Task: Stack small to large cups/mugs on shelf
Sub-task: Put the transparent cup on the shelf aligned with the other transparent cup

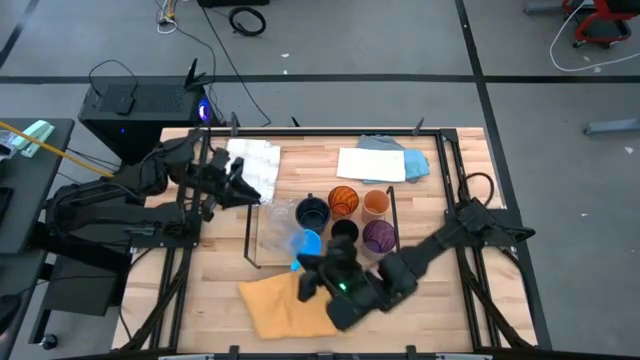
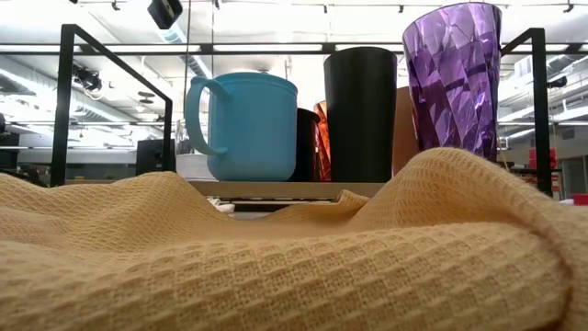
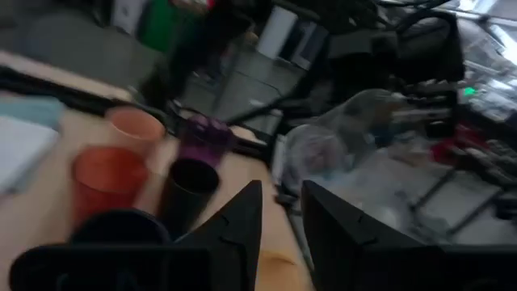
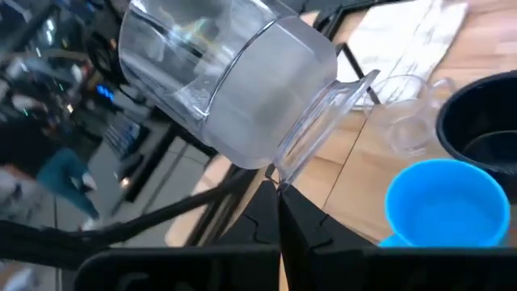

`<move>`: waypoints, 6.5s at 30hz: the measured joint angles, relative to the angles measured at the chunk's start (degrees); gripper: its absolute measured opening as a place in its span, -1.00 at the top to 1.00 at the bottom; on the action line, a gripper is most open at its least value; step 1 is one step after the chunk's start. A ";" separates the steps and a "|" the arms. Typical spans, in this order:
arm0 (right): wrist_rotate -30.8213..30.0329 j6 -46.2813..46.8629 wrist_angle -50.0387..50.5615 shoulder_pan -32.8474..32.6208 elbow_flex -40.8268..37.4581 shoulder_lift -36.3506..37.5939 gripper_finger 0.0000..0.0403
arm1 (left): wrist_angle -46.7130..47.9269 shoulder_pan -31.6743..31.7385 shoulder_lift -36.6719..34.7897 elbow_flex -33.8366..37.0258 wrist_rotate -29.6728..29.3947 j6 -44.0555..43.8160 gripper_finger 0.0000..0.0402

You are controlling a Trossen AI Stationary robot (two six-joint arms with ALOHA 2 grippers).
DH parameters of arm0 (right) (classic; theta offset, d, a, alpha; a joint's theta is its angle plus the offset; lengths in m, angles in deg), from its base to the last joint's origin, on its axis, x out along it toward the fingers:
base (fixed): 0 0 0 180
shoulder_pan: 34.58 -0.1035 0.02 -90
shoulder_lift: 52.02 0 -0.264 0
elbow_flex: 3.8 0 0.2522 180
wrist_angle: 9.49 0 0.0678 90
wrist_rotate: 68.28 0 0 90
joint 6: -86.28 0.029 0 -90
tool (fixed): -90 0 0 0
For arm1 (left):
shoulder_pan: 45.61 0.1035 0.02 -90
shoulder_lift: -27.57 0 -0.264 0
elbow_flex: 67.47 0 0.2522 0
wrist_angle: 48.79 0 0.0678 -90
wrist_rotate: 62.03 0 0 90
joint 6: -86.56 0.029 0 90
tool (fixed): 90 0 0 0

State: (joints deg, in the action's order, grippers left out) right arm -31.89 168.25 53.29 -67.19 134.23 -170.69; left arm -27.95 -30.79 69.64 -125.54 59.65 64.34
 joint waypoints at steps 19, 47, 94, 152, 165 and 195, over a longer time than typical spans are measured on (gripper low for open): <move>13.52 -11.48 -2.31 6.08 -0.07 1.67 1.00 | 0.45 -0.38 1.07 0.02 8.73 -23.12 0.45; 17.94 -17.83 -3.12 9.76 0.11 1.84 1.00 | 1.41 -1.10 6.88 0.11 3.87 -13.20 0.94; 46.95 20.51 40.99 -11.01 -11.83 6.80 0.22 | 70.60 -16.61 39.11 -49.86 -21.36 23.59 0.95; 45.28 22.76 40.56 -16.54 -16.59 6.75 0.23 | 69.30 -20.21 61.40 -49.79 -31.46 30.33 0.95; 44.41 21.40 40.64 -16.58 -16.59 6.75 0.23 | 70.52 -20.07 62.01 -49.79 -31.29 28.81 0.96; 43.78 21.21 40.00 -16.27 -16.57 6.75 0.23 | 58.85 -20.19 58.68 -37.70 -28.21 20.49 0.88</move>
State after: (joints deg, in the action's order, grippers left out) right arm 11.89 189.46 93.29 -83.46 117.66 -163.93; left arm 30.91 -50.99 128.32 -163.25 31.44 84.82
